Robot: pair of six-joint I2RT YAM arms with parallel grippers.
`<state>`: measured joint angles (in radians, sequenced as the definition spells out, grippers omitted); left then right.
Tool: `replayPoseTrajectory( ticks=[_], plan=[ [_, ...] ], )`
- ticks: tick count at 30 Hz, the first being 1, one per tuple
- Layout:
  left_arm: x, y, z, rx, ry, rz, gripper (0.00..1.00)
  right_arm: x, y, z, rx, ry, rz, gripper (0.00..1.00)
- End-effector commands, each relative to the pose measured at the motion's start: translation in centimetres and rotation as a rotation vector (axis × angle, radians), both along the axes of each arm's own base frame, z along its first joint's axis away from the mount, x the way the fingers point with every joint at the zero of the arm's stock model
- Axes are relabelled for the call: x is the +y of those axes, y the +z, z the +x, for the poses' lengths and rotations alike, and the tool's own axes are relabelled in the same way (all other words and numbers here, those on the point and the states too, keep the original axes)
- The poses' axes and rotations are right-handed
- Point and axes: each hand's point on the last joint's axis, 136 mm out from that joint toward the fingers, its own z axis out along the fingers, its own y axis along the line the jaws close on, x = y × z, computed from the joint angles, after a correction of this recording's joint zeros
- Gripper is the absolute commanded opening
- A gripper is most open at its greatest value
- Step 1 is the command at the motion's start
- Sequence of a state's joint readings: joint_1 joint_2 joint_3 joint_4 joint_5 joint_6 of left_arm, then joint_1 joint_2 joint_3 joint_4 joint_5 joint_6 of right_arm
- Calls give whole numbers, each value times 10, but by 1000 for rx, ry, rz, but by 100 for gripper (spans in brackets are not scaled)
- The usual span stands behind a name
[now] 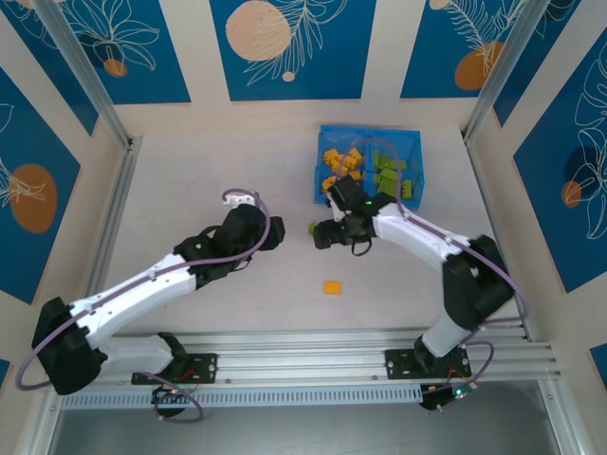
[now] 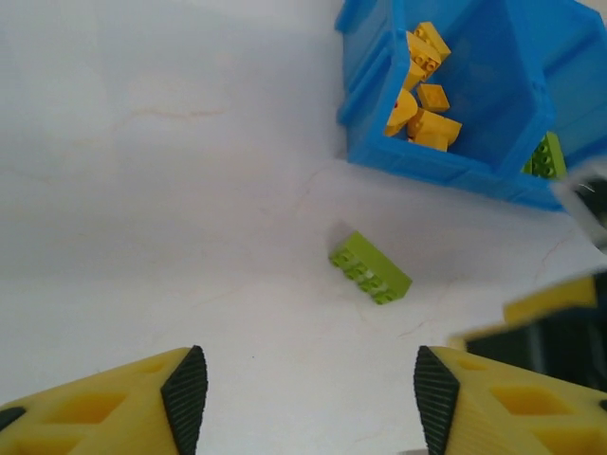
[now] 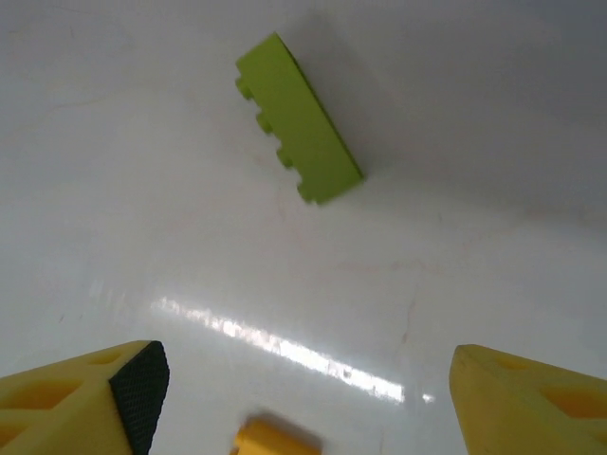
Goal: Sort the legos into containers by color
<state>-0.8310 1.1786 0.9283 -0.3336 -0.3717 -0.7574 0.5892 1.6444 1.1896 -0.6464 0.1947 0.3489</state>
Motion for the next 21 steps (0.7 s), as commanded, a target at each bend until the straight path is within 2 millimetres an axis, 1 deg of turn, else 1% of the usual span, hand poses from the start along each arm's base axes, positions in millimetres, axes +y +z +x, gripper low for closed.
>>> replayPoseTrajectory(
  ticks=[1,4,6,10,12,16,17,21],
  plan=[
    [23,-8,-16,-23,-53,133,68,13,-7,27,-62,71,-73,78],
    [26,-1,-28,-56,-121,130,74,19,-25,44,-52,72,-127,74],
    [26,2,-36,-75,-174,127,77,22,-36,50,-39,73,-143,70],
    [25,7,-49,-118,-255,106,82,28,-51,53,-8,78,-152,50],
    [21,10,-54,-142,-302,92,84,29,-55,52,2,77,-145,43],
    [9,15,-62,-177,-402,74,88,31,-56,49,17,81,-132,32],
    [5,16,-64,-183,-428,70,89,31,-56,48,19,82,-131,31],
    [-12,21,-72,-212,-547,52,92,30,-43,46,-7,77,-118,26]
  ],
)
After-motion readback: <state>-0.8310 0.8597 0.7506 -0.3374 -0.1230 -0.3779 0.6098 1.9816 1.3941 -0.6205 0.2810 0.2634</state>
